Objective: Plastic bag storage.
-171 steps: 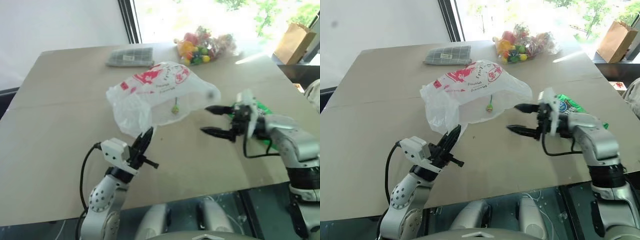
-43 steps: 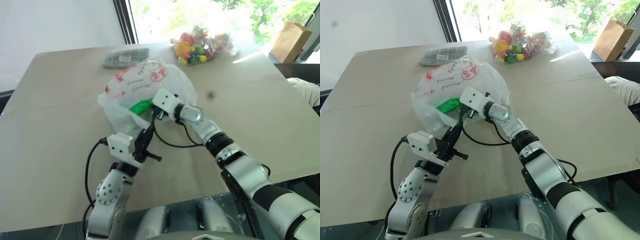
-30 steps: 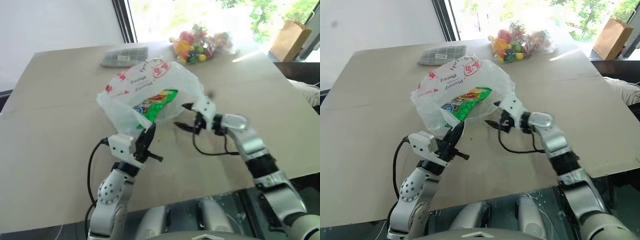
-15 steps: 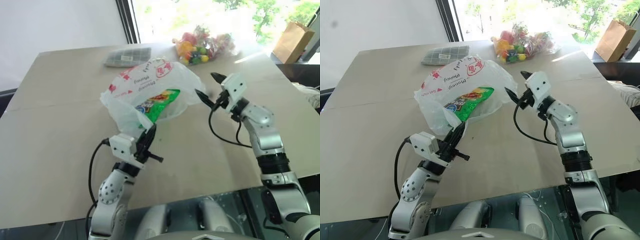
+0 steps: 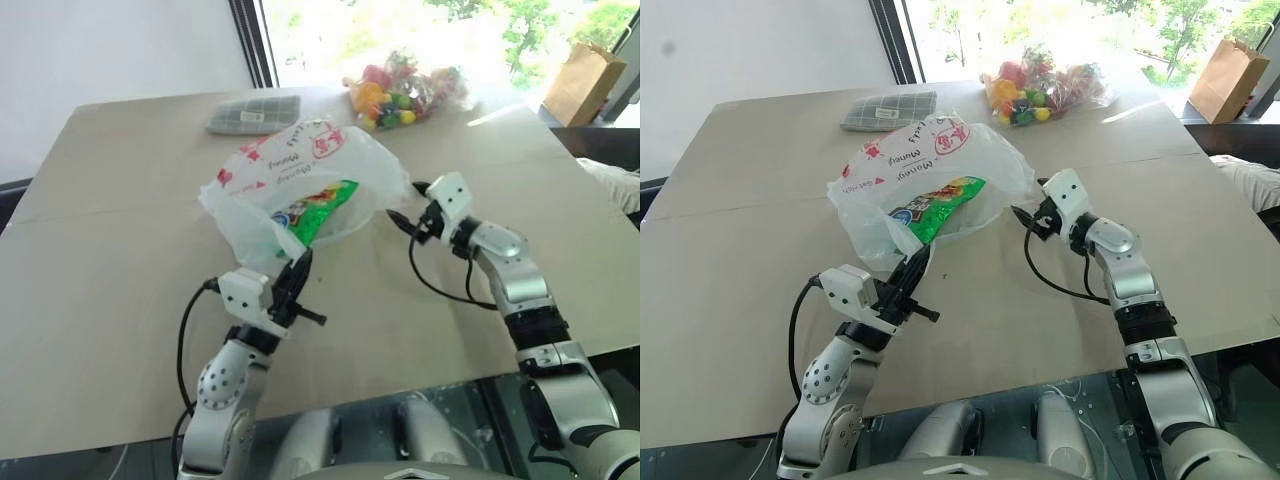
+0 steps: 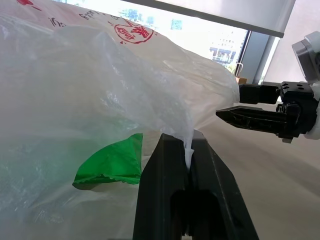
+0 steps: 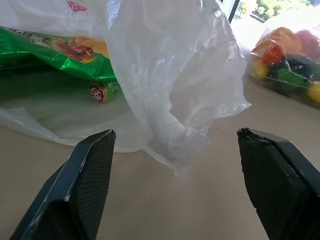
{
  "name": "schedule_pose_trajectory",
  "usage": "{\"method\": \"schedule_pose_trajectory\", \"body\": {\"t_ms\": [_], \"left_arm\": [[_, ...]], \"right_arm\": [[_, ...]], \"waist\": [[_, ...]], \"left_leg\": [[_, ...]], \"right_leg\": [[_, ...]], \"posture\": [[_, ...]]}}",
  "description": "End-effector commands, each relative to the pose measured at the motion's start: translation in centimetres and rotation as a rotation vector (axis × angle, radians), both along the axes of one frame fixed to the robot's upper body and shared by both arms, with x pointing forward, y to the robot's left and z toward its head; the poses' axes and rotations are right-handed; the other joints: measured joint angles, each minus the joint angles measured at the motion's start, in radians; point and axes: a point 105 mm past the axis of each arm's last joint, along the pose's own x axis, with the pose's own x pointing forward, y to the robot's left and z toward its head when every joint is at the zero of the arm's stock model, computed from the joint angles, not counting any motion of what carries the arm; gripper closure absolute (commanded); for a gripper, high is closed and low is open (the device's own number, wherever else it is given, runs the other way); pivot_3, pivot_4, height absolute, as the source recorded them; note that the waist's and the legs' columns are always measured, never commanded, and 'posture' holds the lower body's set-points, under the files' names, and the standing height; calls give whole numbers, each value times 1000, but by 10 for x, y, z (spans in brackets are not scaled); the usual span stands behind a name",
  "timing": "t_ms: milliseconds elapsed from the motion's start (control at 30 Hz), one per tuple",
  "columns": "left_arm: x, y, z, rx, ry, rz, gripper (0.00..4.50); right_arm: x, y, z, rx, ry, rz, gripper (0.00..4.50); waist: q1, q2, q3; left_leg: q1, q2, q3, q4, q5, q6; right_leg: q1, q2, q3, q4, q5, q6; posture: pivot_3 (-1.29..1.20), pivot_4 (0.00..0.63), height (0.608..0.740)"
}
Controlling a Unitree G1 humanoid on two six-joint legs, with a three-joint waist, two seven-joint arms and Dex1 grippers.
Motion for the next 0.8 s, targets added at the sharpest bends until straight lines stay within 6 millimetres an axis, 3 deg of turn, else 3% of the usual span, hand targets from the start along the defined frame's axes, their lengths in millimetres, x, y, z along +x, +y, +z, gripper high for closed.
{"method": "schedule_pose_trajectory", "body": {"t_ms": [33, 133, 267, 467, 533, 600, 700, 800], "left_arm": [[-2, 0, 6, -4, -31, -3, 4500], [-2, 0, 5, -8, -28, -2, 4500], [-2, 0, 6, -14, -26, -3, 4500], [4, 10, 15, -2, -59, 2, 4500], [17, 26, 36, -11, -118, 35, 4500], [33, 43, 71, -16, -211, 69, 4500], [53, 67, 134, -17, -377, 105, 4500], [61, 90, 202, -43, -537, 149, 4500]], "right_arm": [[3, 1, 20, 44, -62, -6, 1373], [4, 1, 23, 56, -73, -14, 3019], [5, 1, 25, 68, -72, -16, 4415], [6, -5, 43, 206, 20, 16, 4415], [7, -10, 64, 339, 93, 61, 4415], [4, -14, 98, 482, 151, 152, 4415], [-4, -24, 154, 660, 164, 283, 4415], [-13, -28, 196, 722, 107, 360, 4415]], "waist": [[0, 0, 0], [0, 0, 0], [0, 0, 0], [0, 0, 0], [1, 0, 0], [5, 1, 1], [8, 1, 1], [8, -1, 2]], "left_leg": [[0, 0, 0, 0, 0, 0], [0, 0, 0, 0, 0, 0], [0, 0, 0, 0, 0, 0], [0, 0, 0, 0, 0, 0], [0, 0, 0, 1, 0, 0], [-1, 0, -1, 2, 0, 0], [-3, 0, -3, 4, 1, -1], [-6, 0, -4, 3, 0, -1]], "right_leg": [[0, 0, 0, 0, 0, 0], [0, 0, 0, 0, 0, 0], [0, 0, 0, 0, 0, 0], [0, 0, 0, 0, 0, 0], [0, 0, 0, 1, 0, 0], [0, 0, -1, 2, 0, 0], [-1, 1, -3, 2, 1, -2], [-4, 0, -4, 0, 1, -2]], "posture": [[0, 150, 740], [0, 150, 740], [0, 150, 740], [0, 150, 740], [0, 150, 740], [0, 150, 740], [0, 150, 740], [0, 150, 740]]}}
